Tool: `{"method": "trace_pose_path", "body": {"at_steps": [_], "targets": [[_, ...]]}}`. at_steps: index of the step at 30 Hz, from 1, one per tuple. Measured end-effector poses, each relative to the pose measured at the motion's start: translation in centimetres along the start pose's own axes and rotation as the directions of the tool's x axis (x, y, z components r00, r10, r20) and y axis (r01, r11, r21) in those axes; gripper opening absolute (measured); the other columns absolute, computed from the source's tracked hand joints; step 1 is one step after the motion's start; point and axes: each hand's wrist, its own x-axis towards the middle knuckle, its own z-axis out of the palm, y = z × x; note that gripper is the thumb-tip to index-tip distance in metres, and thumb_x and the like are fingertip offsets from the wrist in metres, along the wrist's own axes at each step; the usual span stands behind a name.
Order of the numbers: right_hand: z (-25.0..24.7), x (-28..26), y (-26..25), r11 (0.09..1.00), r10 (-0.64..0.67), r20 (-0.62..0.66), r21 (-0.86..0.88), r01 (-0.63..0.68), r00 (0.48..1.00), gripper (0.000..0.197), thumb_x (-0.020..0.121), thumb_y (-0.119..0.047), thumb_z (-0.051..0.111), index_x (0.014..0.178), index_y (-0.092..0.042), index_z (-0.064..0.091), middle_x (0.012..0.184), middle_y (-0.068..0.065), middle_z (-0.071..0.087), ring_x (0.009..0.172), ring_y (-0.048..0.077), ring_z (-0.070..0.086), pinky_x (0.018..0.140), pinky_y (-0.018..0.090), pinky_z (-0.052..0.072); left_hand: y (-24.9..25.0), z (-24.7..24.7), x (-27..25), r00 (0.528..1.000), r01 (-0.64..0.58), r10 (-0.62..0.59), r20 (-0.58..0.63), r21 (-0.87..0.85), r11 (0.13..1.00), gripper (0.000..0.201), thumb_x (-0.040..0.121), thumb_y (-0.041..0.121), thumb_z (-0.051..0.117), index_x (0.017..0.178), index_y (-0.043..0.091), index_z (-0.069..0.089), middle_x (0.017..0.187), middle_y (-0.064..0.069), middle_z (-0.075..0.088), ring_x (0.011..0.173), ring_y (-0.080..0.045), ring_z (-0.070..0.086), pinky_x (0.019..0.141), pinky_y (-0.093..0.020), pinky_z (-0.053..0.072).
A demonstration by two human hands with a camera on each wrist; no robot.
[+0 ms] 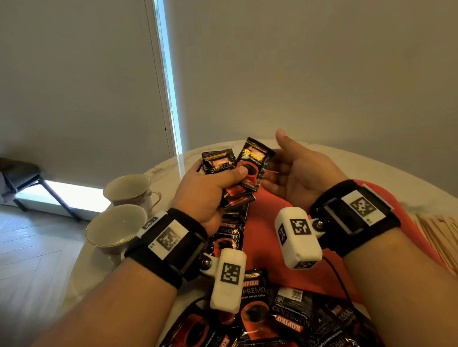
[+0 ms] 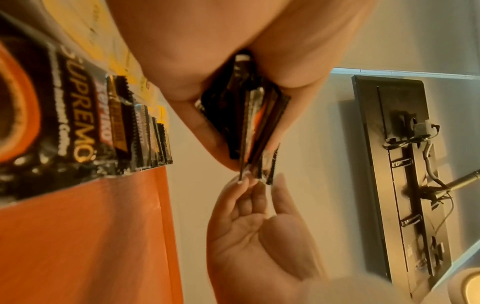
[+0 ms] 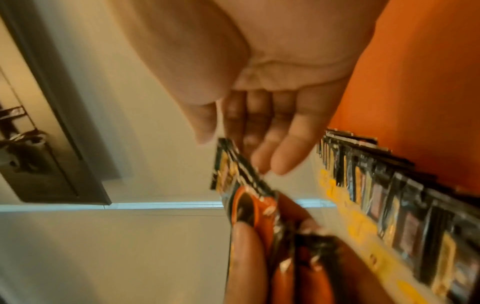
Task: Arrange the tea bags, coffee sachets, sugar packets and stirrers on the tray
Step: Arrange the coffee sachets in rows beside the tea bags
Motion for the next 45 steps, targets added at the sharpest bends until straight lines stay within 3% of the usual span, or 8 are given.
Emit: {"method": "trace_pose_path", "body": {"at_steps": [3, 7, 12, 18, 23, 26, 31, 45], "targets": [[0.5, -0.6, 0.2, 0.985, 0.024, 0.124, -0.175, -0.002, 0.992, 0.024, 0.09, -0.021, 0.074, 0.108, -0.007, 0.066, 0.096, 0.012, 0.073, 0.074, 0.02, 0.071, 0.07, 0.033, 0.058, 0.0, -0.3, 0.4, 0.997, 0.014, -0.015, -0.075, -0.006, 1.0, 0.048, 0.082, -0.001, 0.08, 0.127, 0.003, 0.064, 0.11, -0.023, 0.076, 0.099, -0.043, 0.075, 0.084, -0.059, 0.061], [0.6, 0.0, 0.8, 0.99, -0.008, 0.063, -0.14, 0.017, 0.998, 0.031, 0.088, 0.004, 0.069, 0.117, -0.005, 0.062, 0.103, 0.017, 0.073, 0.075, 0.021, 0.072, 0.069, 0.033, 0.059, -0.3, 0.1, 0.4, 0.992, 0.027, -0.031, -0.119, -0.028, 0.999, 0.049, 0.083, 0.007, 0.084, 0.127, 0.002, 0.065, 0.11, -0.024, 0.076, 0.095, -0.04, 0.076, 0.081, -0.057, 0.062], [-1.7, 2.2, 0.4, 0.998, 0.057, -0.2, -0.019, -0.062, 0.978, 0.013, 0.089, 0.005, 0.067, 0.099, -0.002, 0.064, 0.088, 0.013, 0.071, 0.059, 0.016, 0.062, 0.053, 0.022, 0.051, 0.1, 0.1, 0.4, 0.975, 0.085, -0.099, -0.2, -0.076, 0.993, 0.042, 0.085, 0.001, 0.074, 0.125, -0.005, 0.066, 0.114, -0.032, 0.071, 0.08, -0.036, 0.076, 0.062, -0.043, 0.062], [-4.1, 6.6, 0.0, 0.908, 0.031, -0.394, -0.373, -0.191, 0.918, 0.01, 0.085, 0.0, 0.074, 0.077, 0.001, 0.068, 0.085, 0.018, 0.076, 0.087, 0.032, 0.074, 0.094, 0.045, 0.057, 0.5, 0.0, 0.3, 0.968, 0.14, -0.158, -0.196, -0.105, 0.985, 0.032, 0.092, 0.007, 0.067, 0.123, -0.001, 0.067, 0.1, -0.023, 0.078, 0.071, -0.028, 0.078, 0.051, -0.033, 0.058], [-3.2, 7.5, 0.1, 0.868, 0.028, -0.419, -0.441, -0.23, 0.908, 0.009, 0.085, 0.008, 0.072, 0.081, 0.002, 0.068, 0.079, 0.015, 0.069, 0.068, 0.023, 0.068, 0.053, 0.03, 0.056, 0.5, -0.4, 0.8, 0.961, 0.141, -0.162, -0.226, -0.109, 0.984, 0.034, 0.092, 0.008, 0.069, 0.124, 0.0, 0.067, 0.102, -0.022, 0.078, 0.077, -0.03, 0.079, 0.054, -0.034, 0.059], [-3.0, 8.2, 0.5, 0.831, 0.025, -0.418, -0.496, -0.252, 0.908, 0.015, 0.085, 0.005, 0.074, 0.073, 0.0, 0.067, 0.073, 0.012, 0.068, 0.062, 0.019, 0.065, 0.055, 0.029, 0.057, 0.3, -0.7, 1.2, 0.96, 0.128, -0.149, -0.237, -0.103, 0.986, 0.035, 0.09, 0.009, 0.073, 0.123, 0.002, 0.068, 0.104, -0.021, 0.078, 0.082, -0.032, 0.079, 0.058, -0.036, 0.06], [-2.7, 9.4, 0.7, 0.787, 0.019, -0.395, -0.561, -0.257, 0.919, 0.014, 0.087, 0.001, 0.074, 0.074, 0.001, 0.068, 0.072, 0.011, 0.067, 0.067, 0.02, 0.064, 0.085, 0.038, 0.058, 0.1, -0.6, 1.3, 0.962, 0.105, -0.125, -0.241, -0.094, 0.99, 0.033, 0.09, 0.006, 0.074, 0.121, 0.002, 0.069, 0.102, -0.021, 0.078, 0.076, -0.029, 0.079, 0.055, -0.034, 0.06], [-2.5, 9.4, 0.9, 0.84, 0.009, -0.396, -0.496, -0.222, 0.918, 0.011, 0.097, -0.004, 0.063, 0.088, 0.001, 0.069, 0.079, 0.011, 0.065, 0.072, 0.02, 0.063, 0.066, 0.028, 0.054, -0.3, -0.7, 1.3, 0.962, 0.079, -0.09, -0.259, -0.05, 0.996, 0.022, 0.088, 0.005, 0.078, 0.108, 0.007, 0.071, 0.095, -0.017, 0.079, 0.077, -0.029, 0.079, 0.06, -0.038, 0.062]]}}
